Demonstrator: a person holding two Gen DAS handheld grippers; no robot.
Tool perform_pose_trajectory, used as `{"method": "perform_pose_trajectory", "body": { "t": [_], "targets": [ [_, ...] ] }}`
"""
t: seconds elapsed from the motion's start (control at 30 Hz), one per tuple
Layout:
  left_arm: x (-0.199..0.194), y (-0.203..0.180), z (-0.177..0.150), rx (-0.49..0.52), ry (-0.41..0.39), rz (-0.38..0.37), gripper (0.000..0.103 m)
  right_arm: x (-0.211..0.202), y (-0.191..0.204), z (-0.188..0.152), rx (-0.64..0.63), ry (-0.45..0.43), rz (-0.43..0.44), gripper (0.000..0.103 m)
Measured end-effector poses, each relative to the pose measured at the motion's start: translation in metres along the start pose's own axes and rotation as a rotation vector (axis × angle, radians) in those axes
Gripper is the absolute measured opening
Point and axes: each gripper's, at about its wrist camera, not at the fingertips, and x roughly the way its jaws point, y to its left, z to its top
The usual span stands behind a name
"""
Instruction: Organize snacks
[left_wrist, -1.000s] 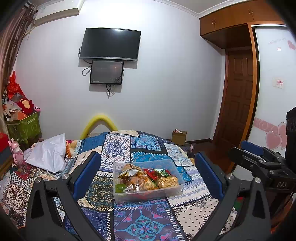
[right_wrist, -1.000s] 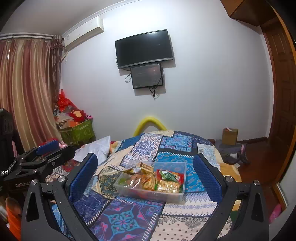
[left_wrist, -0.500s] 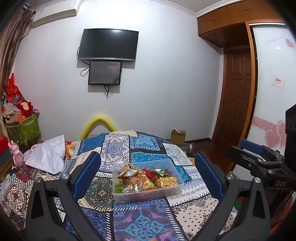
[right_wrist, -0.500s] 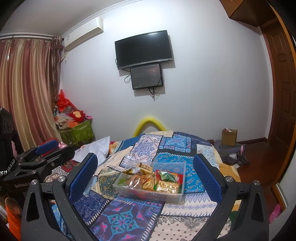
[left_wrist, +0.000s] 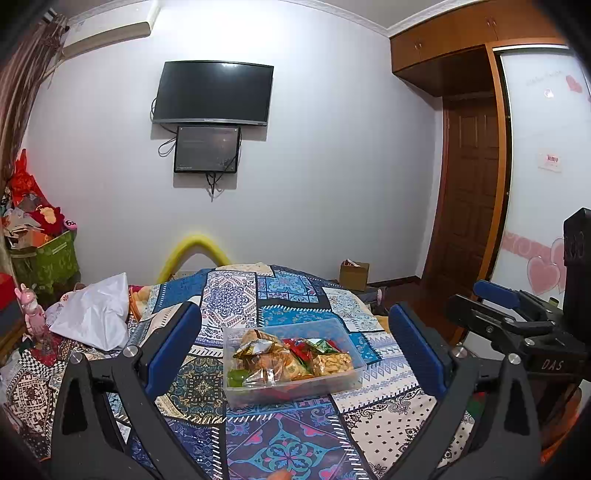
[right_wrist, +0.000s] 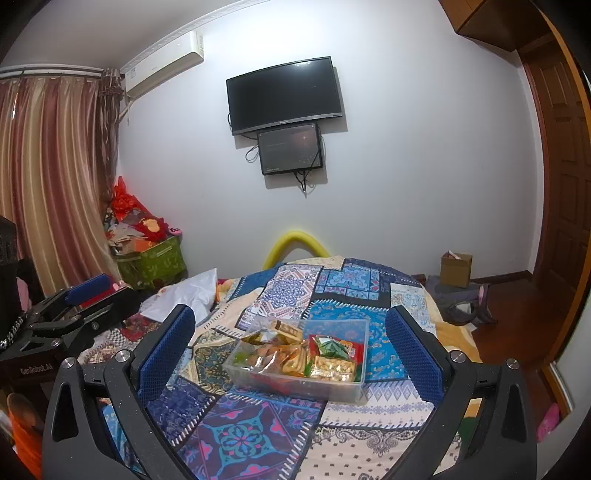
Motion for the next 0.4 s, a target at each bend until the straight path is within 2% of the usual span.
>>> {"method": "perform_pose_trajectory", "body": {
  "t": [0.4],
  "targets": [
    [0.0051, 0.0031, -0.0006, -0.018, 0.016, -0.021, 0.102, 0.005, 0.0009, -0.0017, -0.004, 0.013, 0.009, 0.103]
  ]
}}
